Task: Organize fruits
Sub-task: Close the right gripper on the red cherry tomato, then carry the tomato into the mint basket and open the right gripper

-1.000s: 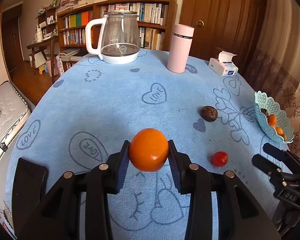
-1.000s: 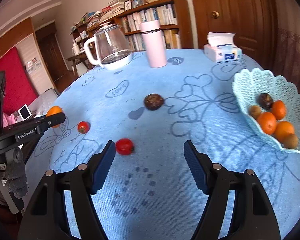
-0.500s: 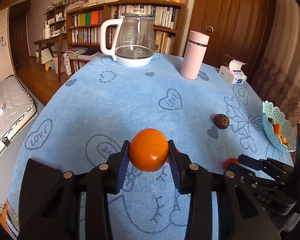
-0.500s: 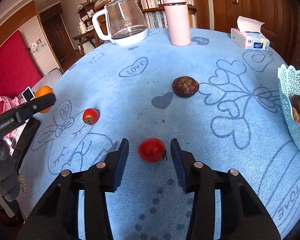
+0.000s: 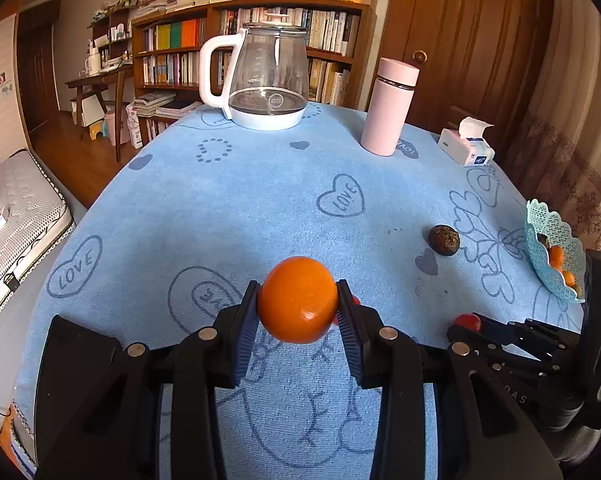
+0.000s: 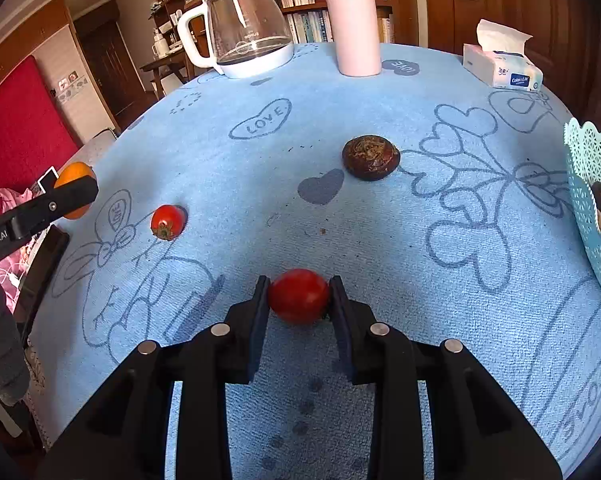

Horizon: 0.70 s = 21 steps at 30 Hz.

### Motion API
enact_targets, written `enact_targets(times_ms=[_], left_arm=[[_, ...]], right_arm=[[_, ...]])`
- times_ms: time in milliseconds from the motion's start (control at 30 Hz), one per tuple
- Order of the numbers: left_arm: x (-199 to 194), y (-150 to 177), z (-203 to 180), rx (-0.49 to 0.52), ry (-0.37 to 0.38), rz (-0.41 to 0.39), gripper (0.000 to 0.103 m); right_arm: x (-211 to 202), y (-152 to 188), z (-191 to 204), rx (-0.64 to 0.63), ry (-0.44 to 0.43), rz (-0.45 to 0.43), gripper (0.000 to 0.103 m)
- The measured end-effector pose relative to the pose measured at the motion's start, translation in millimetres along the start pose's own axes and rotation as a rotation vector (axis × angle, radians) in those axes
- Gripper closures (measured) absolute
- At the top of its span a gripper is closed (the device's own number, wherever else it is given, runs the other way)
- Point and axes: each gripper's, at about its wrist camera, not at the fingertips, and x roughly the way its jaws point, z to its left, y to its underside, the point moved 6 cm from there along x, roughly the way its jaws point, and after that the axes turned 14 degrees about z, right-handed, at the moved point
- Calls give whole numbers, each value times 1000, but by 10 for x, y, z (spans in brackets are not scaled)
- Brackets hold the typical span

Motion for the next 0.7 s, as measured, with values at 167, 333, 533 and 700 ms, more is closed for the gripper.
enact_targets(times_ms=[167, 333, 533, 700], left_arm=[[17, 10, -14, 1, 0, 6, 65], [30, 23, -31, 7, 3, 10, 65], [41, 26, -41, 9, 3, 13, 65], [63, 45, -74, 17, 5, 19, 65]], right_arm=[[-87, -2, -23, 16, -13, -25, 72], [-159, 8, -35, 26, -18, -43, 72], [-285, 18, -98, 51, -25, -77, 72], [-443, 25, -219, 81, -22, -115, 72]])
